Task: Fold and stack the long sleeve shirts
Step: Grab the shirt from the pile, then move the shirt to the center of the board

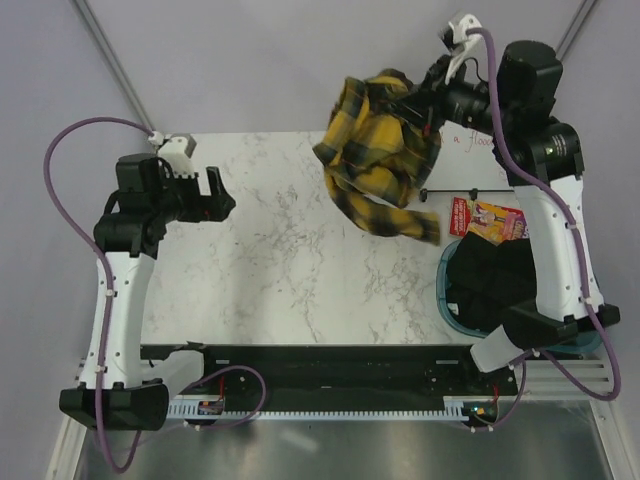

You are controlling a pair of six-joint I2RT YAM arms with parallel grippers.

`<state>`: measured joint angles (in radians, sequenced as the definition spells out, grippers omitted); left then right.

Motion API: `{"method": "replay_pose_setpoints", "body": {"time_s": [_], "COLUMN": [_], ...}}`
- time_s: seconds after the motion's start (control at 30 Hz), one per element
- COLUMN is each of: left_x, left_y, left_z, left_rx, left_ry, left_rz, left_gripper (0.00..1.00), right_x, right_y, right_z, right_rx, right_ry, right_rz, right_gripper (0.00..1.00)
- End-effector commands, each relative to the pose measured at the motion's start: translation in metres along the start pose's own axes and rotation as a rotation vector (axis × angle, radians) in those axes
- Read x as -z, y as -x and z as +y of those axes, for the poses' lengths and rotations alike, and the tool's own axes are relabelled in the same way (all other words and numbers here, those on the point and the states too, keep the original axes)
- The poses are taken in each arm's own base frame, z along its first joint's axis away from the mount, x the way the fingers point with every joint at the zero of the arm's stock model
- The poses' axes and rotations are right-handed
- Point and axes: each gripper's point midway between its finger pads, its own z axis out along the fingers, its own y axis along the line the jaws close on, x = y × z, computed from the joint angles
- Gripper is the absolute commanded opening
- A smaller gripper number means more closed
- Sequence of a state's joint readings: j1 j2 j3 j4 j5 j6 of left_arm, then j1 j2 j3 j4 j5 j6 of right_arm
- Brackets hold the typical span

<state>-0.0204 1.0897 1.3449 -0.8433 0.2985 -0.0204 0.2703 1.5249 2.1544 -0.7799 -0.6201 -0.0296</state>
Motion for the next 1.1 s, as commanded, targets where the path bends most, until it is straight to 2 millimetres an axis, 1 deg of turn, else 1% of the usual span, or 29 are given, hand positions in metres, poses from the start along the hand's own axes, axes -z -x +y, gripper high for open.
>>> {"method": "replay_pose_setpoints", "body": {"time_s": [0.0, 0.03, 0.07, 0.1, 0.13, 0.17, 0.2, 0.27, 0.33, 0.37, 0.43, 0.47, 0.5, 0.53, 0.57, 0.6, 0.63, 0.67, 0.7, 0.73, 0.77, 0.8, 0.83, 0.87, 0.9, 0.93, 1.0, 1.03, 1.07], "left_x": [0.034, 0.039, 0.048, 0.053, 0.058, 0.065, 0.069, 0.078, 0.080, 0.078, 0.076, 0.068, 0.064, 0.059, 0.047, 0.040, 0.034, 0.021, 0.017, 0.012, 0.003, -0.005, -0.015, -0.022, -0.032, -0.041, -0.053, -0.066, -0.074], "left_y": [0.044, 0.050, 0.059, 0.063, 0.067, 0.073, 0.077, 0.081, 0.082, 0.081, 0.078, 0.074, 0.071, 0.067, 0.057, 0.050, 0.044, 0.030, 0.018, 0.010, -0.009, -0.021, -0.042, -0.052, -0.064, -0.078, -0.090, -0.100, -0.106], "left_z": [0.024, 0.029, 0.038, 0.041, 0.043, 0.048, 0.049, 0.049, 0.049, 0.049, 0.050, 0.046, 0.046, 0.047, 0.045, 0.047, 0.046, 0.049, 0.052, 0.052, 0.053, 0.057, 0.065, 0.066, 0.070, 0.076, 0.078, 0.083, 0.086], "left_rx": [0.203, 0.230, 0.243, 0.248, 0.253, 0.263, 0.262, 0.261, 0.264, 0.267, 0.272, 0.267, 0.263, 0.233, 0.217, 0.206, 0.153, 0.135, 0.124, 0.061, 0.036, 0.018, -0.012, -0.042, -0.047, -0.064, -0.080, -0.082, -0.081], "left_ry": [0.088, 0.110, 0.152, 0.168, 0.185, 0.222, 0.235, 0.253, 0.258, 0.255, 0.252, 0.219, 0.208, 0.198, 0.158, 0.151, 0.120, 0.103, 0.108, 0.080, 0.048, 0.047, 0.049, 0.027, 0.015, 0.013, -0.032, -0.050, -0.057], "left_rz": [-0.165, -0.186, -0.221, -0.240, -0.257, -0.284, -0.301, -0.328, -0.333, -0.327, -0.319, -0.294, -0.277, -0.256, -0.210, -0.179, -0.145, -0.086, -0.045, -0.016, 0.035, 0.070, 0.122, 0.146, 0.189, 0.221, 0.261, 0.293, 0.314], "left_gripper": [0.99, 0.99, 0.99, 0.99, 0.99, 0.99, 0.99, 0.99, 0.99, 0.99, 0.99, 0.99, 0.99, 0.99, 0.99, 0.99, 0.99, 0.99, 0.99, 0.99, 0.99, 0.99, 0.99, 0.99, 0.99, 0.99, 0.99, 0.99, 0.99], "right_x": [0.013, 0.010, 0.004, -0.001, 0.003, -0.008, -0.009, -0.015, -0.027, -0.041, -0.059, -0.080, -0.093, -0.112, -0.131, -0.145, -0.147, -0.147, -0.140, -0.134, -0.123, -0.115, -0.110, -0.104, -0.100, -0.098, -0.101, -0.102, -0.105], "right_y": [0.133, 0.148, 0.150, 0.151, 0.160, 0.154, 0.155, 0.153, 0.144, 0.128, 0.108, 0.079, 0.060, 0.031, -0.011, -0.045, -0.082, -0.129, -0.150, -0.167, -0.198, -0.203, -0.212, -0.228, -0.232, -0.239, -0.259, -0.269, -0.274], "right_z": [0.071, 0.080, 0.093, 0.099, 0.107, 0.111, 0.113, 0.112, 0.103, 0.098, 0.095, 0.095, 0.095, 0.091, 0.083, 0.073, 0.064, 0.041, 0.031, 0.024, 0.001, -0.004, -0.009, -0.012, -0.010, -0.010, -0.005, 0.000, 0.003], "right_rx": [0.096, 0.075, 0.058, 0.046, 0.045, 0.021, 0.023, 0.016, -0.002, -0.014, -0.042, -0.079, -0.110, -0.152, -0.206, -0.253, -0.308, -0.376, -0.428, -0.462, -0.512, -0.518, -0.496, -0.486, -0.460, -0.454, -0.442, -0.439, -0.428], "right_ry": [0.163, 0.205, 0.243, 0.259, 0.278, 0.275, 0.274, 0.262, 0.231, 0.227, 0.220, 0.227, 0.231, 0.222, 0.202, 0.170, 0.138, 0.092, 0.078, 0.078, 0.026, 0.014, 0.012, -0.010, -0.006, -0.004, 0.021, 0.031, 0.043], "right_rz": [-0.397, -0.460, -0.474, -0.489, -0.534, -0.526, -0.536, -0.531, -0.506, -0.464, -0.417, -0.347, -0.301, -0.227, -0.122, -0.032, 0.079, 0.181, 0.232, 0.264, 0.314, 0.318, 0.332, 0.360, 0.370, 0.384, 0.431, 0.467, 0.485], "right_gripper": [0.00, 0.00, 0.00, 0.00, 0.00, 0.00, 0.00, 0.00, 0.00, 0.00, 0.00, 0.00, 0.00, 0.08, 0.29, 0.43, 0.57, 0.75, 0.76, 0.79, 0.89, 0.90, 0.90, 0.90, 0.94, 0.95, 0.94, 0.92, 0.92]}}
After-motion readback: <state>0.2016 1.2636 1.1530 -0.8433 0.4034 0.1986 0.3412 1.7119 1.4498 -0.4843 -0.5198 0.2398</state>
